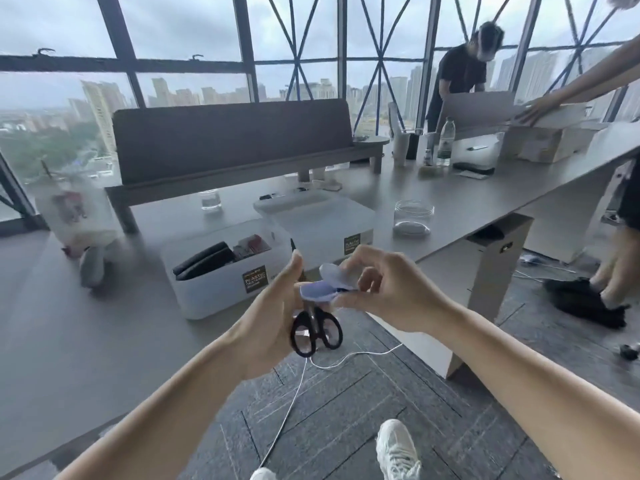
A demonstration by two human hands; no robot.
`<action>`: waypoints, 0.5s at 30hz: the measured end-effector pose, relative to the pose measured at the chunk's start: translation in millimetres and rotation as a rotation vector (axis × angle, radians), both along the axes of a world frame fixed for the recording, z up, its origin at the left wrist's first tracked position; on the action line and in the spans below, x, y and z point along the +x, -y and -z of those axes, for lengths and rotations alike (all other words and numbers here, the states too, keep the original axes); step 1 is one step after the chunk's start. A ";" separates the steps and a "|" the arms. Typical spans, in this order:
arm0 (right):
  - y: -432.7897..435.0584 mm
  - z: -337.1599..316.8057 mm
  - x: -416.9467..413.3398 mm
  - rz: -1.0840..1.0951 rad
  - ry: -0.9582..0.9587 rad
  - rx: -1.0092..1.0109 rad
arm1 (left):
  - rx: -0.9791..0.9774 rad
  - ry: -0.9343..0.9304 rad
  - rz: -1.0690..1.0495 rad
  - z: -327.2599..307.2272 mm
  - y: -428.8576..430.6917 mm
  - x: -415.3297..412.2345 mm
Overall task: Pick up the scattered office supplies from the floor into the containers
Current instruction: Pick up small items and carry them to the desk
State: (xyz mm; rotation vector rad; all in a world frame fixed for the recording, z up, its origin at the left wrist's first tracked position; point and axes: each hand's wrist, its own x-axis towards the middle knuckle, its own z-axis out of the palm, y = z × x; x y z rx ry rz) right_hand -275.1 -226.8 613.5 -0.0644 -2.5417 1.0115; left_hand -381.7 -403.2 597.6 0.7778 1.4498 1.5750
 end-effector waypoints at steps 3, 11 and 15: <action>-15.2 3.2 -38.6 0.035 -0.043 -0.190 | 0.009 0.122 -0.059 1.8 10.9 -38.0; -20.2 -24.2 -123.9 -0.130 0.039 -0.406 | -0.066 -0.375 -0.286 -25.7 45.7 -115.8; -13.7 -44.9 -173.7 -0.158 0.061 -0.382 | -0.159 -0.589 -0.397 -49.1 70.7 -151.9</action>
